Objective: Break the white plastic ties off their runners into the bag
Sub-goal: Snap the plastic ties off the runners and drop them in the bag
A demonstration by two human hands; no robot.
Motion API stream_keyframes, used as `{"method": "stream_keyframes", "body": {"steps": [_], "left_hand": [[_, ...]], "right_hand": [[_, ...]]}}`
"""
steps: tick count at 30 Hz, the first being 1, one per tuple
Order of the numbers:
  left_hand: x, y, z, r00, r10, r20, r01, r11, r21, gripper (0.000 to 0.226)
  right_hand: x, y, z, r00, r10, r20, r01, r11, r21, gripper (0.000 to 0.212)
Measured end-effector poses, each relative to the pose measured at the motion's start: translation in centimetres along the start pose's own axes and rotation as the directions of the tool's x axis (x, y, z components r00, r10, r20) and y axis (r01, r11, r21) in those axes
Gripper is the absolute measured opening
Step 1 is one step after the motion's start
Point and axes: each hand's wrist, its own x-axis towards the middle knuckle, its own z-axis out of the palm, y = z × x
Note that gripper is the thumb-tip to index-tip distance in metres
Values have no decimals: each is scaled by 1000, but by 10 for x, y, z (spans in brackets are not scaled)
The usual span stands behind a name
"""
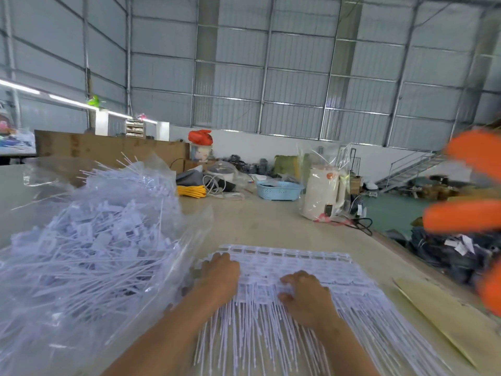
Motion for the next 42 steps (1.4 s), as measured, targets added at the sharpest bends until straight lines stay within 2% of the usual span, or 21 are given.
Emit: {"method": "stream_keyframes", "body": {"steps": [5, 8, 10, 13, 14, 15, 16, 18, 19, 20, 21, 22, 23, 25, 27, 30, 34, 36, 38, 39, 42], "left_hand": [[7, -8, 17, 992, -1, -126, -2, 1000, -24, 41], [5, -13, 16, 982, 15, -186, -28, 998, -64, 27], [1, -18, 15, 945, 0, -328, -76, 972, -222, 20], [1, -23, 11, 888, -155, -433, -140, 805, -577, 47], [2, -23, 9, 881, -206, -426, -177, 691, -701, 52], [4, -22, 7, 882, -244, -404, -213, 557, -803, 52], [5, -21, 4, 885, -280, -373, -238, 418, -877, 49], [8, -20, -1, 892, -333, -307, -252, 199, -947, 41], [9, -20, -2, 889, -343, -304, -265, 155, -952, 38], [9, -20, -3, 884, -336, -325, -289, 154, -945, 36], [8, -20, -3, 877, -316, -362, -320, 178, -931, 35], [6, -19, -3, 870, -287, -401, -350, 212, -912, 34], [5, -17, -3, 863, -255, -435, -378, 243, -893, 32], [2, -14, -2, 859, -200, -471, -417, 262, -870, 28], [-1, -12, 0, 870, -146, -471, -434, 228, -872, 25], [-3, -11, 2, 907, -91, -411, -397, 138, -907, 24], [-1, -8, 9, 961, -114, -252, -253, -1, -967, 25], [0, -7, 10, 976, -125, -177, -182, -30, -983, 31], [1, -7, 10, 967, -198, -159, -161, 4, -987, 37], [2, -8, 9, 952, -252, -171, -161, 62, -985, 40], [7, -11, 8, 918, -340, -203, -130, 225, -966, 44]], "right_hand": [[-1, -8, -3, 999, 27, -23, -31, 988, -152, 39], [-7, -11, -14, 982, 9, -191, -46, 980, -192, 33], [-12, -13, -23, 908, -55, -415, 23, 996, -82, 32], [-17, -13, -43, 695, -50, -717, 124, 991, 52, 37], [-19, -12, -48, 637, -30, -770, 106, 993, 49, 39], [-19, -12, -51, 618, -19, -786, 74, 997, 34, 40], [-20, -13, -51, 652, -4, -758, 23, 1000, 14, 39], [-18, -13, -45, 845, 29, -534, -119, 984, -135, 39], [-17, -12, -39, 936, 37, -350, -115, 972, -203, 44], [-15, -12, -33, 987, 36, -159, -69, 975, -211, 49], [-14, -13, -30, 1000, 5, -9, -6, 987, -160, 54], [-14, -17, -27, 997, -70, 32, 71, 996, -46, 56], [-14, -23, -26, 989, -146, -25, 148, 981, 124, 55], [-14, -38, -25, 969, -198, -147, 245, 837, 489, 48], [-15, -53, -23, 973, -196, -122, 225, 685, 693, 40], [-12, -63, -12, 957, -225, -182, 289, 715, 636, 24], [0, -67, -9, 940, -235, -246, 334, 774, 537, 18], [6, -69, -16, 945, -239, -223, 323, 789, 523, 16], [11, -74, -19, 948, -232, -216, 312, 808, 500, 15], [13, -77, -17, 947, -218, -237, 307, 832, 461, 15], [9, -84, -8, 933, -195, -302, 253, 953, 165, 18]]}}
